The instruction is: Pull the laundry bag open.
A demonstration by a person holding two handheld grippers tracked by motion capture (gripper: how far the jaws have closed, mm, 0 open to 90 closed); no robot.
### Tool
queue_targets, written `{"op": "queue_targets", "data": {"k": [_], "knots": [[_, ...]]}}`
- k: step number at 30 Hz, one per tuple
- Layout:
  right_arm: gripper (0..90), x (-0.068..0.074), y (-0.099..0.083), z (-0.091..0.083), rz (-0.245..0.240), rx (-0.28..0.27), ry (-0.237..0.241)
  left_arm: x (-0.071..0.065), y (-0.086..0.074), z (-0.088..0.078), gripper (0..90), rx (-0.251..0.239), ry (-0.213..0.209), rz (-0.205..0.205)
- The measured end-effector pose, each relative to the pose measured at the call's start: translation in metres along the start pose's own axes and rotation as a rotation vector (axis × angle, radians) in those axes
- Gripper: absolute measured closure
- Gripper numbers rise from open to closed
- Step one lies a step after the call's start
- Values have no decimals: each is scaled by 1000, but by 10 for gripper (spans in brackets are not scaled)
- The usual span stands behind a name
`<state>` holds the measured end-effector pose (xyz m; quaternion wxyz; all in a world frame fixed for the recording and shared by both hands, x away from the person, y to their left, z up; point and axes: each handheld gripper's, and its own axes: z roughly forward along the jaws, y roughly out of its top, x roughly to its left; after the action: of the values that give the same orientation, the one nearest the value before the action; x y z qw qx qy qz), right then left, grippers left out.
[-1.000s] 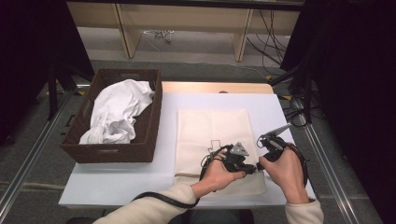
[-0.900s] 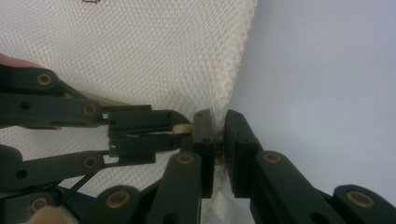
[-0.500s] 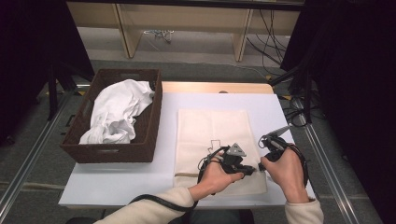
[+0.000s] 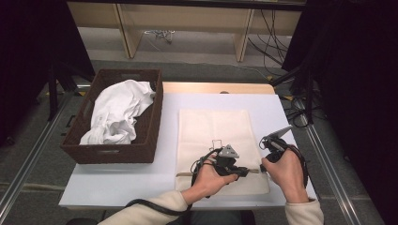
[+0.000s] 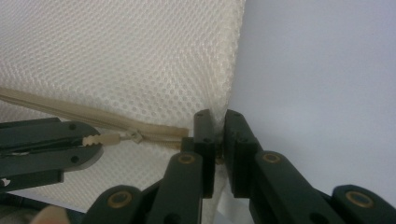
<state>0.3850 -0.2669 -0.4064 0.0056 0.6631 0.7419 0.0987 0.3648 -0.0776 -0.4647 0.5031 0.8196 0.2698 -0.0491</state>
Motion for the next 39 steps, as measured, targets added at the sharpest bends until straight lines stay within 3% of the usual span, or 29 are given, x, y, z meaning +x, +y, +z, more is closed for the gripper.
{"op": "queue_targets", "data": {"k": [3,4,14,15,16,18,22,28,39], "knots": [[855,-3,1,2,-39,-15,-11,1,-1,-2,870,1,-4,-7],[855,-3,0,0,-59,13,-6,1,-1,-3,870,-2,6,-12],[855,-2,0,0,-20,16,-17,3,-2,-11,870,-2,32,12],[855,-2,-1,0,-27,14,-10,3,-3,-11,870,-5,33,-3],[855,-3,0,0,-47,11,-13,5,-2,-13,871,3,32,20],[855,-3,0,0,-48,12,-16,5,-3,-14,871,5,25,5],[855,-3,0,1,-47,14,-10,5,-3,-17,870,2,43,7],[855,-4,0,2,-62,4,-12,6,-4,-20,870,3,34,4],[855,-3,0,2,-47,16,-17,8,-5,-25,870,3,49,5]]}}
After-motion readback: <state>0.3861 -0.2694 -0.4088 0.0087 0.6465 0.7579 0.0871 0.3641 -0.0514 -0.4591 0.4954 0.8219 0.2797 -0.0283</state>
